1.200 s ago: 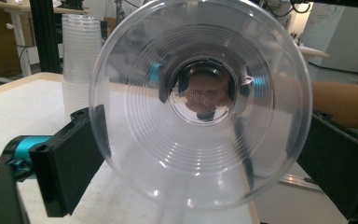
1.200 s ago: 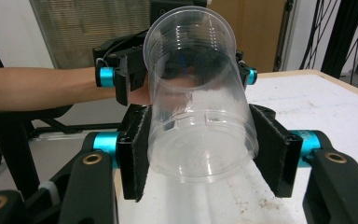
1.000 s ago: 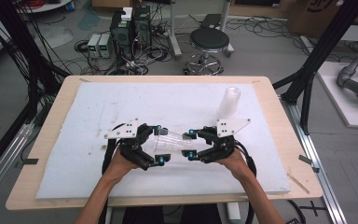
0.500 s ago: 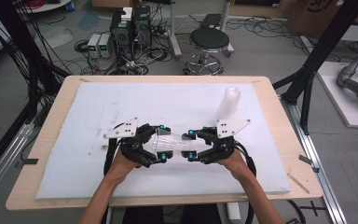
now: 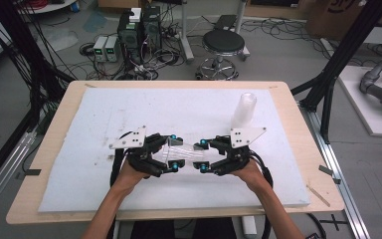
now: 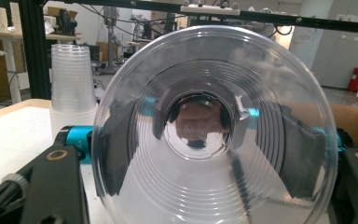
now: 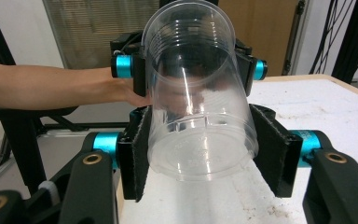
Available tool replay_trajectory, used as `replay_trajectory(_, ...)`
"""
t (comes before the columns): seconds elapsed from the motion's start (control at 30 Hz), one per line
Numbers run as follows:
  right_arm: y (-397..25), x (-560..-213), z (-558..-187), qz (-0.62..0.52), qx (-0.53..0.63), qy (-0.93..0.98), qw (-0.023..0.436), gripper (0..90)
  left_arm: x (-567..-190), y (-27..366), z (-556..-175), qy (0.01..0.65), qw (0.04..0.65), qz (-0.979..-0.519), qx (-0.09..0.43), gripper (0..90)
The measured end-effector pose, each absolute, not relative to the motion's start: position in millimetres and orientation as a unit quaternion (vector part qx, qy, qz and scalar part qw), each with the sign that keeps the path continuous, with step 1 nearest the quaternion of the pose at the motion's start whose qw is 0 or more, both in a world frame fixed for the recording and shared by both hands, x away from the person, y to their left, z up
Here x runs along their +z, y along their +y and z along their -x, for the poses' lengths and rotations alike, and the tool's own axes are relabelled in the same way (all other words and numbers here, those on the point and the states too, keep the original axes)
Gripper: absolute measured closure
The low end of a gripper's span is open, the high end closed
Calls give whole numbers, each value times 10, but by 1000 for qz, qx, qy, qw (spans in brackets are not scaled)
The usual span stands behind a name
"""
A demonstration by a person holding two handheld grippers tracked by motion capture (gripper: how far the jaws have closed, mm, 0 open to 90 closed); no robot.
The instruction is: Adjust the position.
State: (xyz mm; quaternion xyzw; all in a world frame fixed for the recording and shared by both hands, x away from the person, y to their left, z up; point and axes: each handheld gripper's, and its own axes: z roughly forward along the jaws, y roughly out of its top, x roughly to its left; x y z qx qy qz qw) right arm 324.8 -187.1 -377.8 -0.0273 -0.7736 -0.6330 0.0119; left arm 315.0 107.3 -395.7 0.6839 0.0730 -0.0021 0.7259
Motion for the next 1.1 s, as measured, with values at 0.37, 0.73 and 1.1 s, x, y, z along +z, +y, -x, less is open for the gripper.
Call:
replay_trajectory(0.37,-1861,-3784,-3254,25,-631,-775,12,420,-3955,1079,-3145,72,724,-686,-1,309)
replay_trajectory(0.73,-1790,-3809,-3236,38,-610,-791,20,175,-3954,1079,-3142,71,719,-692,3,309)
replay_trajectory(1.1,-1909,-3840,-3193,68,-609,-790,-8,175,-3902,1127,-3160,76,694,-716,18,309)
